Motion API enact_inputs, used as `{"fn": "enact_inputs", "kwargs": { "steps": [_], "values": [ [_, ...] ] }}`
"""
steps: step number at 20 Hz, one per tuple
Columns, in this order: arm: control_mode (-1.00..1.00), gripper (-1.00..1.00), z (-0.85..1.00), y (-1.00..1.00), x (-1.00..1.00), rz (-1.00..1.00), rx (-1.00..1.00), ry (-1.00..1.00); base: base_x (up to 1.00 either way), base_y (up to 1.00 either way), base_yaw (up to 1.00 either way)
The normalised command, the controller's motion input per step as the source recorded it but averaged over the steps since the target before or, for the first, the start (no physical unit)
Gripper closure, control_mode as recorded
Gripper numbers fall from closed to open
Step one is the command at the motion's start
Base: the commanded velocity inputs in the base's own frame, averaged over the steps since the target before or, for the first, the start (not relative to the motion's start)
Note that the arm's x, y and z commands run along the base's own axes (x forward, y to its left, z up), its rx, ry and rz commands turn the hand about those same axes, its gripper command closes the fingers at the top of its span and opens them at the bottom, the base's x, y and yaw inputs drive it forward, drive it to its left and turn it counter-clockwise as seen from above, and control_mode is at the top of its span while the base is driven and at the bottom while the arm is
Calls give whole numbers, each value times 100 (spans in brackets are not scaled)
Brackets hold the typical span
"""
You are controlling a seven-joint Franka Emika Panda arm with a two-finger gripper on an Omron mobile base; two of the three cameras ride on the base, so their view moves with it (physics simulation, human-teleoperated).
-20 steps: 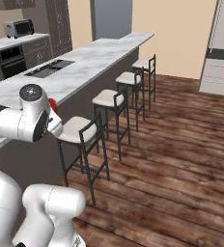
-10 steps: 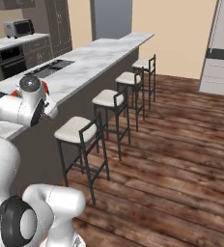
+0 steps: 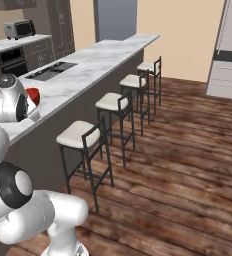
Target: The microwave is finished heating the chicken drumstick and potato. Take the bowl containing the food and place it on the dining counter.
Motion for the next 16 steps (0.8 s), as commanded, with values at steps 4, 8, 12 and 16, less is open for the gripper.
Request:
{"fn": "enact_inputs", "kwargs": {
  "steps": [4, 8, 12, 16],
  "values": [
    [-100, 100, 0, 37, 11, -5, 5, 16, 0, 0, 0],
    [-100, 100, -12, 14, 0, 0, 11, 3, 0, 0, 0],
    [-100, 100, -49, 34, 0, 0, 6, 0, 0, 0, 0],
    [-100, 100, -62, 53, 15, 0, 1, 0, 0, 0, 0]
  ]
}}
